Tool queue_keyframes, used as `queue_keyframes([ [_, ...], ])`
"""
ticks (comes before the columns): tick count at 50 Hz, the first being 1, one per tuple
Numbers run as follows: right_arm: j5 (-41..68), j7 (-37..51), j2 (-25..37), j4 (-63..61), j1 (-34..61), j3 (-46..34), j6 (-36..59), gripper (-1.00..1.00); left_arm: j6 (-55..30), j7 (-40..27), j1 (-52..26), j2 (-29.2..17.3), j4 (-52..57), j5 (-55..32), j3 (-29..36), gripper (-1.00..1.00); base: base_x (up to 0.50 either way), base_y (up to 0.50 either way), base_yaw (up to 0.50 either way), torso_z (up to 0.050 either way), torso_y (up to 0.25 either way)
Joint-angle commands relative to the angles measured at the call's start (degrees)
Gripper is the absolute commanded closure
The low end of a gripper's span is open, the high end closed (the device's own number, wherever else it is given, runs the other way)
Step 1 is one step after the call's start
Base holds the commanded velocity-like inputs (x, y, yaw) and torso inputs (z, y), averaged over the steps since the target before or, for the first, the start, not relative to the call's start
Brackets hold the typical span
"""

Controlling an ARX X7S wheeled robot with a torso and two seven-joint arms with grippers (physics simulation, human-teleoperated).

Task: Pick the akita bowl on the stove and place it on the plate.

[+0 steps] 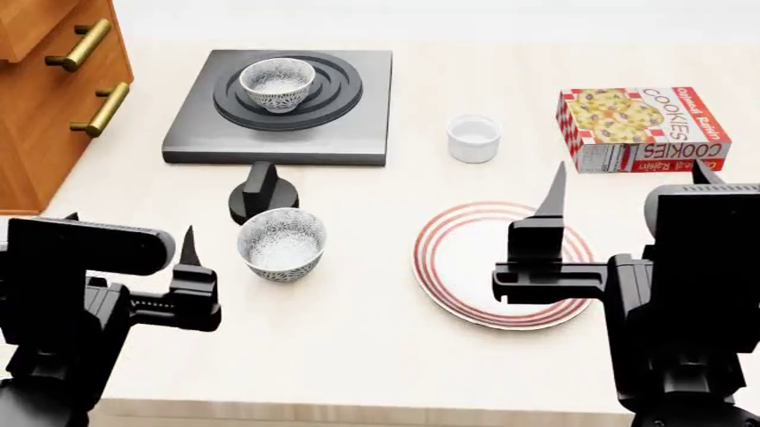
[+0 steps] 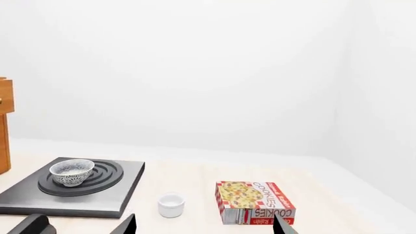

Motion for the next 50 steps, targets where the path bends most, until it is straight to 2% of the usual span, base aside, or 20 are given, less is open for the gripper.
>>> queue_keyframes([
  [1,-0.58,-0.95,-0.89,-0.06,0.11,0.99,0.68,-1.0,-4.29,1.11,-6.77,2.05,-3.35,-0.2,-1.64,-1.0,0.0,0.0,0.0,0.0,0.0],
  [10,-0.13,-1.11,-0.64,-0.33,-0.04,0.88,0.48,-1.0,-6.96,0.97,-8.4,1.91,-2.24,-1.37,-2.22,-1.0,0.0,0.0,0.0,0.0,0.0],
  [22,0.6,-1.14,-0.77,-0.02,-0.04,1.26,0.36,-1.0,-6.33,0.7,-8.98,1.77,-3.33,-1.87,-2.28,-1.0,0.0,-0.01,0.0,0.0,0.0],
  [50,1.42,-0.48,-0.44,-0.22,0.12,1.22,0.66,-1.0,-7.56,-0.38,-10.1,1.43,-2.89,-3.09,-1.96,-1.0,0.0,-0.26,0.0,0.0,0.0],
])
